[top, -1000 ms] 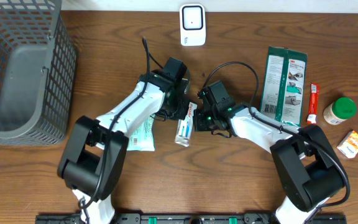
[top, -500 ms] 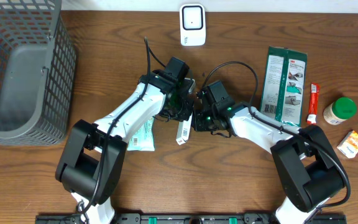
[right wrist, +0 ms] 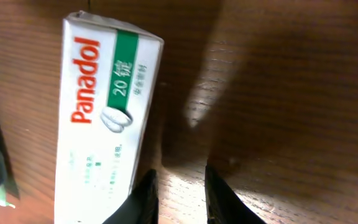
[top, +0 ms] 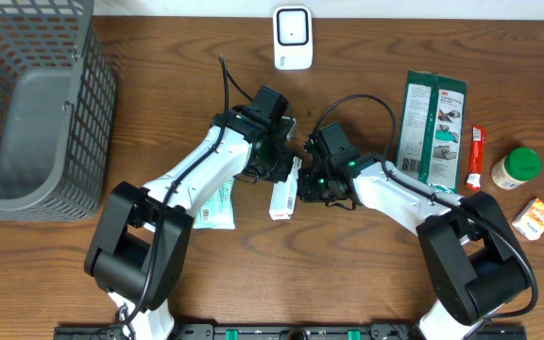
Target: Scan the item barcode
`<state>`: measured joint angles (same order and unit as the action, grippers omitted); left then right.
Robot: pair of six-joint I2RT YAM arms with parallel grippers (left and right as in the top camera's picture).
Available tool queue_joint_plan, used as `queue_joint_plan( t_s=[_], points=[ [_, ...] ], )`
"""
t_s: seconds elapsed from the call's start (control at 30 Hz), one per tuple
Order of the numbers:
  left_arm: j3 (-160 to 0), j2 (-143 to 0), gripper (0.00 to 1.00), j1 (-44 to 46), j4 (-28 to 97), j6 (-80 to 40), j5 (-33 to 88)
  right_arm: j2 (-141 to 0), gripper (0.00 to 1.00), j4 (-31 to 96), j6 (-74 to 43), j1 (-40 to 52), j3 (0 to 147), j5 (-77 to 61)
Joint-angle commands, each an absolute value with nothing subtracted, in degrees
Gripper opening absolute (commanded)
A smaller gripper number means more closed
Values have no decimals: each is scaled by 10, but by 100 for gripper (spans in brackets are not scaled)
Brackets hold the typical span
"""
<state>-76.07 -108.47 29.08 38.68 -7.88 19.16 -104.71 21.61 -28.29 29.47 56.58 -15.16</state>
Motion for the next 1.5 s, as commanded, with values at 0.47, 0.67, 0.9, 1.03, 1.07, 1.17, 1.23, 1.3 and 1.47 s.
queue_joint_plan(
  t_s=[0.47, 0.67, 0.9, 1.03, 1.07, 1.17, 1.23, 1.3, 1.47],
  points=[
    [-758, -1078, 13, 282, 383, -82, 64, -1048, 15, 160, -286, 290, 553, -203],
    [-758, -1078, 13, 276, 384, -82, 67, -1048, 11, 149, -297, 292, 553, -209],
    [-757, -1078, 13, 276, 393, -82, 69, -1048, 8, 130, -309, 308, 553, -206],
    [-755, -1078, 12, 277, 405, -82, 70, -1049, 6, 126, -310, 309, 553, -204],
    [-753, -1078, 12, 277, 405, -82, 70, -1048, 5, 124, -318, 309, 553, -200],
    [-752, -1079, 12, 277, 404, -82, 70, -1049, 3, 117, -324, 309, 553, -199],
    [-752, -1079, 12, 277, 403, -82, 70, -1049, 2, 114, -327, 309, 553, -199],
    [-752, -1079, 12, 277, 402, -82, 70, -1048, 2, 114, -328, 309, 553, -199],
    [-752, -1079, 12, 277, 402, -82, 70, -1049, 2, 111, -328, 309, 553, -199]
  ],
)
